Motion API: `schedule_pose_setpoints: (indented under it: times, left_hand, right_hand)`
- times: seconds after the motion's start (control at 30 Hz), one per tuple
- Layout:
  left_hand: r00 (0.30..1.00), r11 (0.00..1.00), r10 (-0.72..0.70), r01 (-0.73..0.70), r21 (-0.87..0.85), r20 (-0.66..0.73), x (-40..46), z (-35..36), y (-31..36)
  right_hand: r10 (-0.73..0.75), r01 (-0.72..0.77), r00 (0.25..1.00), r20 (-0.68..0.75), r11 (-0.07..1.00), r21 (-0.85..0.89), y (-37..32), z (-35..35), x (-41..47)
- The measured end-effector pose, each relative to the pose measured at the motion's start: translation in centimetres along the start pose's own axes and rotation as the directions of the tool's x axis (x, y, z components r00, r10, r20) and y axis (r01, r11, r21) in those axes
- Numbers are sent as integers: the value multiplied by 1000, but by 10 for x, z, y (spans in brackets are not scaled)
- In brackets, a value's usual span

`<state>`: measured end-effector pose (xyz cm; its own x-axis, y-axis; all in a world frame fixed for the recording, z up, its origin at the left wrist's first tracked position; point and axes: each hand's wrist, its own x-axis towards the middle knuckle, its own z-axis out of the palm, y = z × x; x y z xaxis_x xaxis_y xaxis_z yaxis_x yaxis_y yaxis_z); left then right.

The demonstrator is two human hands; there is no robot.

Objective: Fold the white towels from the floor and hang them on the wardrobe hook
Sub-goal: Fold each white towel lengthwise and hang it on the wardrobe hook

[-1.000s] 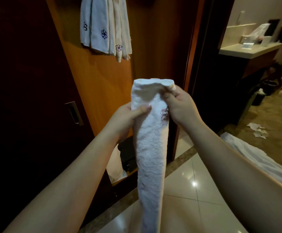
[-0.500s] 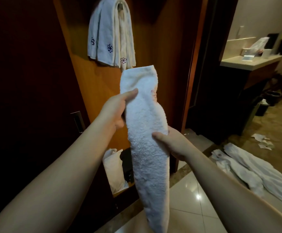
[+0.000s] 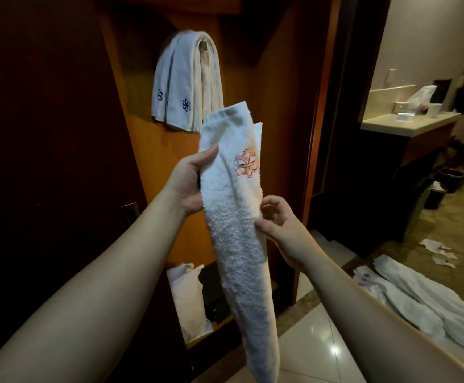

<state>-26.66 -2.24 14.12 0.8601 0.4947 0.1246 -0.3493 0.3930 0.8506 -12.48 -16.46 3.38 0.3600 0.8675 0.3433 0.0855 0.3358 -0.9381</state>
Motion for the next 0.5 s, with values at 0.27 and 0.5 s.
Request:
schedule_pose_setpoints:
  times: [0.27,0.5]
  left_hand:
    - [998,999,31,-30,-19,63,5,-3,5]
    - [994,996,74,-78,43,86,5,-2,11]
  right_hand:
    - [-95,79,994,-48,963,-258,-6,13,-4]
    - [-59,71,997,43,923,-379,-18,30,-10]
